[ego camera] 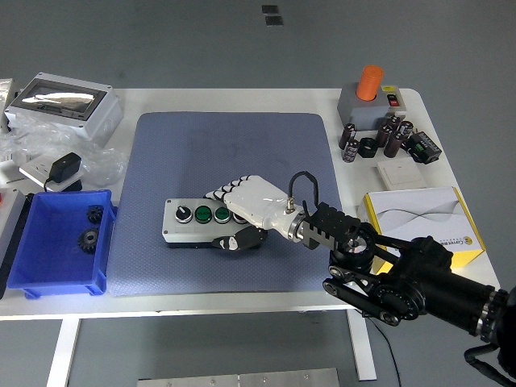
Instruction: Pick up the button,place it on the desk,press the button,press the button
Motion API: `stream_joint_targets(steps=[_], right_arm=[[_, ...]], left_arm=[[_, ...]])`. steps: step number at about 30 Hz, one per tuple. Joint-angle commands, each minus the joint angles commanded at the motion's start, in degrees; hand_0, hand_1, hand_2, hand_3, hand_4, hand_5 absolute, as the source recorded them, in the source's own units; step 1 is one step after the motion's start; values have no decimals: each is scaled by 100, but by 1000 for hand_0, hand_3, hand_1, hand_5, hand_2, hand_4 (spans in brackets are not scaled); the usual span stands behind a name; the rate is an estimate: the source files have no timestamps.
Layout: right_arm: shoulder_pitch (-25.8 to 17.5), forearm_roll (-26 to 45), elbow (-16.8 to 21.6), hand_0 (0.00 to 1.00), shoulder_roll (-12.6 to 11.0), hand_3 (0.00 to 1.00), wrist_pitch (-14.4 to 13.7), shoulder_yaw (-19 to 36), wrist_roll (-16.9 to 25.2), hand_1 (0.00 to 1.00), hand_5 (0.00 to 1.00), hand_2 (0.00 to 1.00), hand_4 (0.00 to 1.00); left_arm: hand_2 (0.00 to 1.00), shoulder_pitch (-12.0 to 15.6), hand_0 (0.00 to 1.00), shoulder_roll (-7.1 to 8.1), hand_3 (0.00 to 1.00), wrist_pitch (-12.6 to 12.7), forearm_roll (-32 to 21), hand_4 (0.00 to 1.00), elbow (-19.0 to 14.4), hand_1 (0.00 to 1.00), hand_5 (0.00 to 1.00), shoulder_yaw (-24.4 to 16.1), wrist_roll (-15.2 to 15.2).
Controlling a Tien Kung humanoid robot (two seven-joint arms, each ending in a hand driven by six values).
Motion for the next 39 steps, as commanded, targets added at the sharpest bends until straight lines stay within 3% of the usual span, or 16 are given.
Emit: stream_joint_targets(steps=[25,26,31,32,37,38,39], right_arm=[[-18,238,23,717,-41,911,61,60,-136,802,106,854,772],[-18,226,23,713,-41,928,79,63,-145,803,187,865,857],[-20,193,24,713,-40,928,101,51,-172,803,187,865,857],[-20,188,26,724,-41,977,101,47,-175,814,274,925,933],[-19,164,32,724,-41,977,99,49,-188,814,274,925,933],[-19,160,33,739,-41,998,100,49,-190,841,339,976,985],[-19,157,34,739,-42,998,100,51,-191,841,339,976,985]], left_arm=[[610,21,649,-10,740,-78,8,890,3,613,562,9,-41],[611,21,649,-10,740,-86,11,890,3,614,561,7,-42],[611,25,649,-11,740,-112,12,890,3,614,561,6,-44],[609,26,650,-11,739,-115,10,890,3,614,560,8,-45],[609,25,650,-11,739,-131,-1,890,3,614,560,17,-50],[607,25,652,-11,738,-133,-3,889,3,614,559,17,-49],[607,26,652,-10,738,-137,-4,889,3,614,559,19,-48]])
